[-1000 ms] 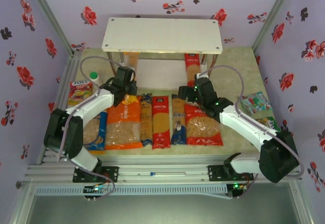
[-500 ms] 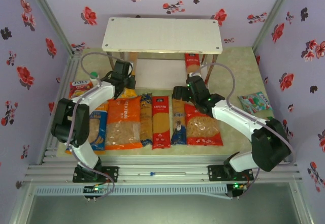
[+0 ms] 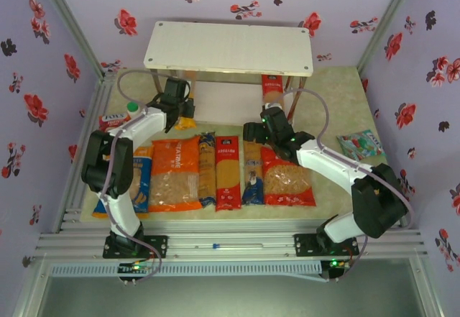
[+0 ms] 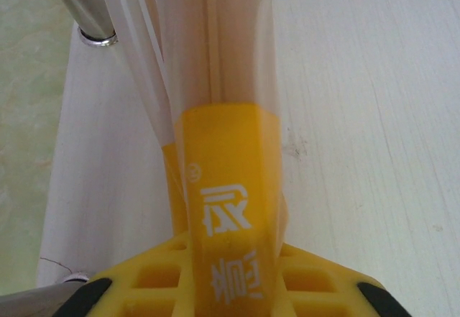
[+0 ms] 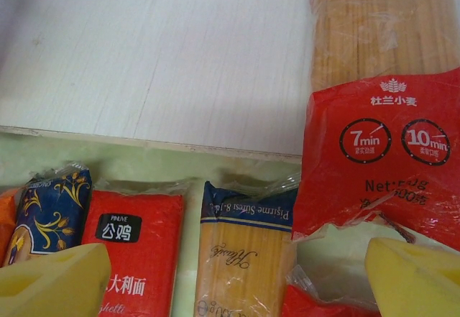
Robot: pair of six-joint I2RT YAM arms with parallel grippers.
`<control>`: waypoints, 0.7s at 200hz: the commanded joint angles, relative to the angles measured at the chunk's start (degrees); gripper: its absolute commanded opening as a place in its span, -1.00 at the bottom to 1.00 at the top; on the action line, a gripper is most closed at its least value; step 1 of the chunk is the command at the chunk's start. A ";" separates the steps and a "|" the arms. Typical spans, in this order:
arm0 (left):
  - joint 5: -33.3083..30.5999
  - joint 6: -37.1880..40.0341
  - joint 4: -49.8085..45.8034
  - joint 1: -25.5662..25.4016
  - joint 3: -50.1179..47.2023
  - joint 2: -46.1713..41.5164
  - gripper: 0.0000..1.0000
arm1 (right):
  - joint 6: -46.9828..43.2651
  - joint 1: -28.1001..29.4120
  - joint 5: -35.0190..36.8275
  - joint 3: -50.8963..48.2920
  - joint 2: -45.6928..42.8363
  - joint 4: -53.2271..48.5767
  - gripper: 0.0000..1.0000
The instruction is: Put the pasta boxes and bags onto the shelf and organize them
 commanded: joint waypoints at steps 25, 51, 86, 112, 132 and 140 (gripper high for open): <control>-0.43 0.45 6.49 1.36 2.80 2.84 -0.43 | -0.25 0.33 -0.13 1.26 0.70 -0.14 0.85; -0.34 1.14 6.58 1.34 2.91 3.25 0.00 | -0.23 0.37 -0.30 1.26 0.80 -0.14 0.84; -0.17 2.79 8.46 1.29 1.03 2.15 0.40 | -0.14 0.37 -1.25 1.44 1.08 -0.66 0.84; 2.63 4.31 12.98 1.37 -3.03 -0.67 0.66 | -0.26 0.55 -2.13 1.39 0.82 -1.06 0.84; 4.08 4.69 18.00 1.29 -7.43 -3.87 0.68 | -0.49 1.13 -2.26 1.00 0.29 -0.91 0.84; 4.64 4.71 19.97 1.28 -9.15 -5.44 0.68 | -0.71 1.32 -2.42 1.07 0.20 -1.20 0.84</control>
